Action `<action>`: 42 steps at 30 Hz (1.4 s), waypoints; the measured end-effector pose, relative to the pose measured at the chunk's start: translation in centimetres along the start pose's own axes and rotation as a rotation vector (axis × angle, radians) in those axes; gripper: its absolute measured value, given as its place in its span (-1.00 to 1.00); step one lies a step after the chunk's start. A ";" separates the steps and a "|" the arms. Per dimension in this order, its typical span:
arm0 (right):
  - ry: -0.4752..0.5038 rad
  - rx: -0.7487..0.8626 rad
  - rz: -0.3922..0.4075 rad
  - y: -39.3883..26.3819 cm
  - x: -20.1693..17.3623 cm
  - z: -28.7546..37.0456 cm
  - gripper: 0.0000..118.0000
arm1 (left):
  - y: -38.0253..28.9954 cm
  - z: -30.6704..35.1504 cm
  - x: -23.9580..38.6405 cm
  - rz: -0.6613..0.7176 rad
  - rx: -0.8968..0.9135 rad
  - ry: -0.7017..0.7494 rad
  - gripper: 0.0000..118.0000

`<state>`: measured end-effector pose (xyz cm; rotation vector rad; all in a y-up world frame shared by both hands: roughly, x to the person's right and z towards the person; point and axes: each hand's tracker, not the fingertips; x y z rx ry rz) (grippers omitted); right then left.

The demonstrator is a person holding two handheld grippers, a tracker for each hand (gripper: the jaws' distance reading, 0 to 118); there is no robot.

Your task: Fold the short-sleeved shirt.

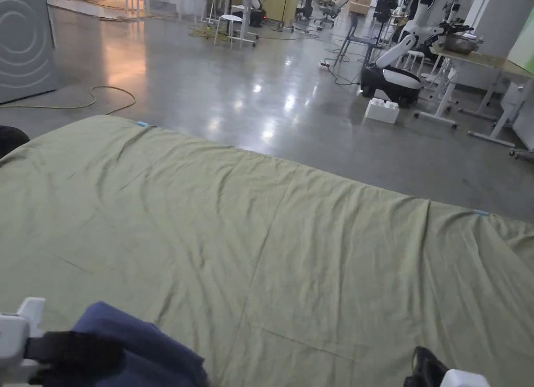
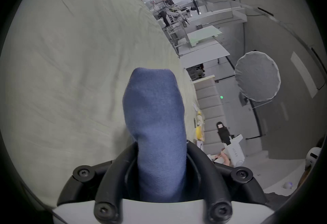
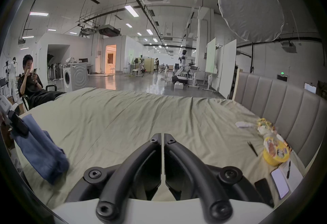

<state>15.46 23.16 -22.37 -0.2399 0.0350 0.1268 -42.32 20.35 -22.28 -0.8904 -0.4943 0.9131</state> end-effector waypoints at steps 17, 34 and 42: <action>-0.075 0.049 -0.013 1.7 3.6 0.2 -0.95 | 7.8 11.2 -2.9 -0.017 -0.012 0.608 -0.59; -0.029 0.014 -0.032 0.5 2.8 -0.5 -0.95 | 6.5 12.0 -1.0 -0.246 0.278 1.041 0.09; -0.017 0.012 -0.053 0.1 2.1 -0.5 -0.95 | 1.6 6.1 3.6 -0.512 0.414 0.915 0.09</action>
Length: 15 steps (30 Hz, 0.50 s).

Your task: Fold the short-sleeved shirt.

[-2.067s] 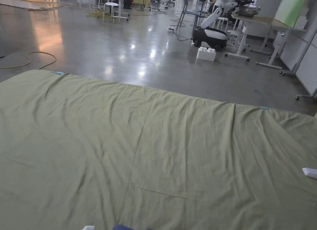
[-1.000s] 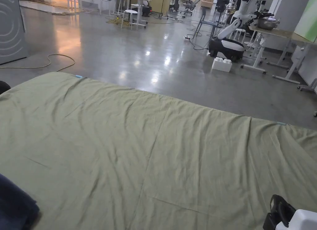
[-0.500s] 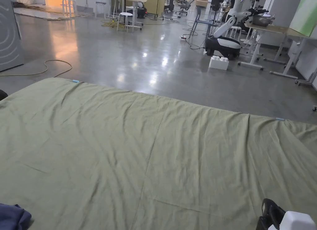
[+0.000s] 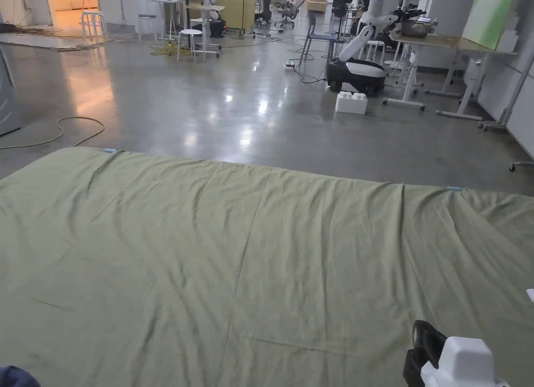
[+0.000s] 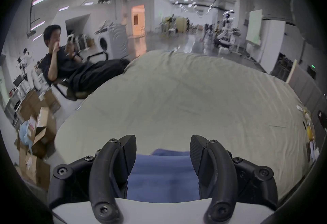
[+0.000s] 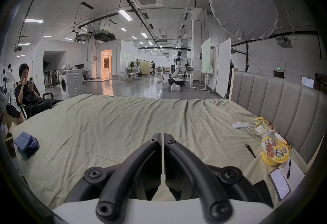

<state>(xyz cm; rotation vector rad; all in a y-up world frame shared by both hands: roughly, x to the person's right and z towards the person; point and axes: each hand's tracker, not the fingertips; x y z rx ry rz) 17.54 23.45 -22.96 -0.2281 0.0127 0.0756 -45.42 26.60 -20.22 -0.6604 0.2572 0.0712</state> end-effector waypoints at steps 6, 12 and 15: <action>0.006 -0.003 -0.018 -0.1 -1.1 0.2 -0.95 | -3.1 0.1 9.0 -0.070 0.172 -0.098 0.10; 0.011 0.014 -0.006 0.4 -2.4 -0.1 -0.95 | -3.5 0.8 18.7 -0.083 0.334 -0.070 0.09; 0.005 0.021 -0.001 0.7 -3.0 -0.4 -0.95 | -3.4 0.5 21.9 -0.108 0.359 -0.078 -0.02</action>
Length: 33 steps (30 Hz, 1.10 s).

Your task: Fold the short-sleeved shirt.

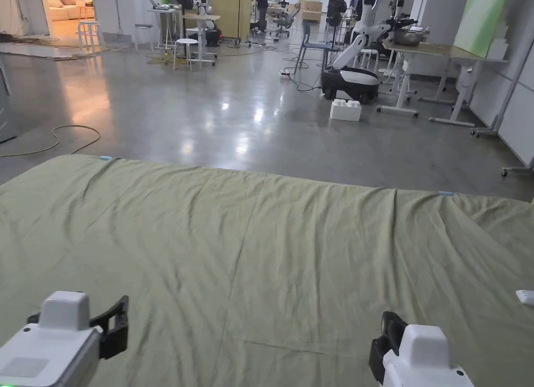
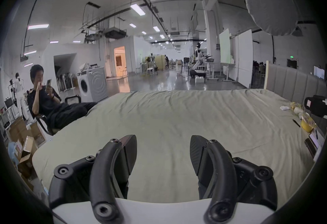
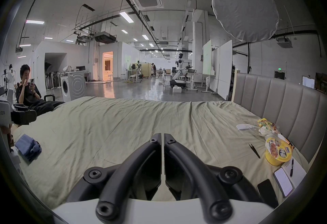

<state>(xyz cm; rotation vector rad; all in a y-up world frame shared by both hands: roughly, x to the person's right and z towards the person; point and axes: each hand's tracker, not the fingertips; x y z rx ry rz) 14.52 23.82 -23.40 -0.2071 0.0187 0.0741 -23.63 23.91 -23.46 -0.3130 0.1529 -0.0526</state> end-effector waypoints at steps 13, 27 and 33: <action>-0.075 0.063 -0.003 1.4 -0.7 0.0 -0.95 | 0.9 2.3 7.1 0.011 0.166 -0.054 -0.94; -0.072 0.075 0.002 1.3 -1.0 0.5 -0.95 | 1.7 2.8 8.3 0.037 0.188 -0.054 -0.99; -0.075 0.089 0.014 1.7 -1.2 0.7 -0.63 | 1.8 2.7 8.9 0.009 0.176 -0.053 -0.79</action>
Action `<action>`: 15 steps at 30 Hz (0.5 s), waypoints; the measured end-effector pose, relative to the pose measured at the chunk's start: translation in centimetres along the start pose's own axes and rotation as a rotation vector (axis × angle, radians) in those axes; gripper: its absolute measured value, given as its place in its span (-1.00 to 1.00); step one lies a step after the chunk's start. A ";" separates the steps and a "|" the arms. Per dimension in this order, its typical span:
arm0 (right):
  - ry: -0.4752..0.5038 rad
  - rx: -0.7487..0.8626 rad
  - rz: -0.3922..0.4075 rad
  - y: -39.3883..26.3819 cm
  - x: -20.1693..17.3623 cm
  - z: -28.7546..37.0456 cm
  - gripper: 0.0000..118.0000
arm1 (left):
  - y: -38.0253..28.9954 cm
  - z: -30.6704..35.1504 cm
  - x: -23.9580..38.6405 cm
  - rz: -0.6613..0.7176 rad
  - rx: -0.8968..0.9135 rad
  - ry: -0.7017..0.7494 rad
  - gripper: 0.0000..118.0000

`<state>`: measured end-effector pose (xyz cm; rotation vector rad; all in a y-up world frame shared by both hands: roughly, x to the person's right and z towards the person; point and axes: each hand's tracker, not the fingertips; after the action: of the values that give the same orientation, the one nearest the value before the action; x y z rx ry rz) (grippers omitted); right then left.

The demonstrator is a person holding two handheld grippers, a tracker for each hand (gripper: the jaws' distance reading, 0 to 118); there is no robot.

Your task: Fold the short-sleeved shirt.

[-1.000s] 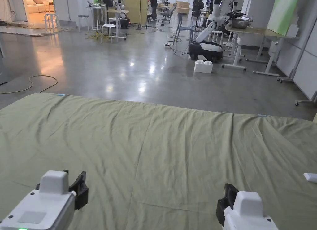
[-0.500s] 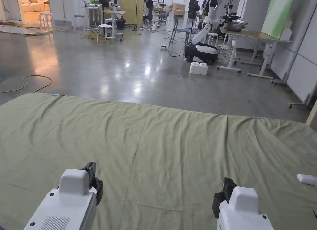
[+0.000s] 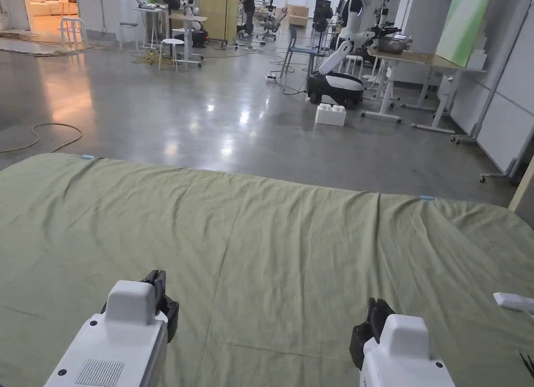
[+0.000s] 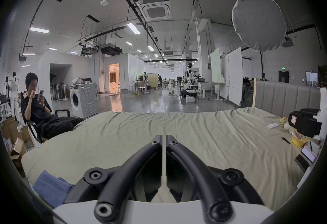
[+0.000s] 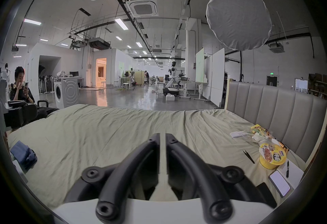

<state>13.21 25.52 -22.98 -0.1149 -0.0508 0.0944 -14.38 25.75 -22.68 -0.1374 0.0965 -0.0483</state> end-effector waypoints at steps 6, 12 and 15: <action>-0.003 -0.006 0.012 -0.5 -0.2 -0.3 0.42 | 0.1 -0.1 -0.4 0.003 0.009 0.000 0.14; -0.047 -0.001 0.042 -0.4 -0.5 -0.3 0.79 | 0.0 -0.5 -0.9 0.003 -0.008 0.031 0.54; -0.048 0.004 0.020 -0.2 -0.3 -0.3 0.90 | 0.2 -0.3 -1.6 0.048 0.006 0.020 0.65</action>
<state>12.94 25.24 -23.24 -0.1091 -0.0978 0.1173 -16.02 25.94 -22.87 -0.1283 0.1194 -0.0024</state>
